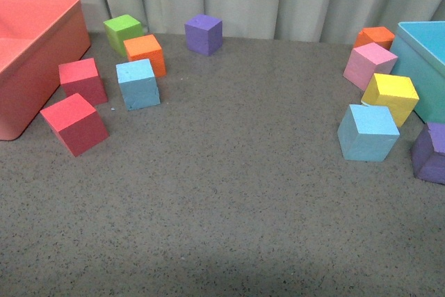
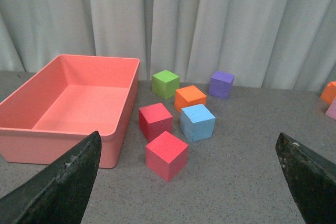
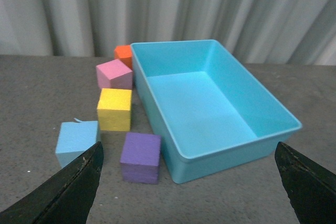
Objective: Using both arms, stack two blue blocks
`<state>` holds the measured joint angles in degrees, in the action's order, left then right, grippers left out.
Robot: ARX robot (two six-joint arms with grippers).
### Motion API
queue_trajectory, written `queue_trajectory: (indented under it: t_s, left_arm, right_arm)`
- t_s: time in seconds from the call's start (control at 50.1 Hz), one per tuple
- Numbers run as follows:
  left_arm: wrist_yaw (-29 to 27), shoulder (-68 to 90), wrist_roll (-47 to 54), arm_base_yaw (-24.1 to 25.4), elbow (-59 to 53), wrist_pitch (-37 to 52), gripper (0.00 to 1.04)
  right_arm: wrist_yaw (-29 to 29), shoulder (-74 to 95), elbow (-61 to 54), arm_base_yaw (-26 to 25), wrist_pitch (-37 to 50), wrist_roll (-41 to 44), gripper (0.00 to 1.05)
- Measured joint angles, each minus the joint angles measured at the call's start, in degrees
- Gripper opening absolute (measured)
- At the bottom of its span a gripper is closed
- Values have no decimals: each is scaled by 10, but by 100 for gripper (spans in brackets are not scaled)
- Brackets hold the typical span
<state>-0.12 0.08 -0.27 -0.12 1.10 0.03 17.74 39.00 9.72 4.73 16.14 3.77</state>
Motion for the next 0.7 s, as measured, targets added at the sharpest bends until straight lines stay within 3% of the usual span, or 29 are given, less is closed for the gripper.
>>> queue_trajectory:
  t_s: [0.14,0.279,0.459,0.698]
  left_arm:
    - [0,0,0,0,0,0,98]
    - [0,0,0,0,0,0,98]
    - [0,0,0,0,0,0,98]
    - [0,0,0,0,0,0,98]
  right_arm:
    - [-68,262,127,1,13,-50,95]
    - [-78,436,259,6,-96,-89,95]
    - [-103,577,386,11,-192,-130,95]
    - [-104,706,498,27,-259,-175,95]
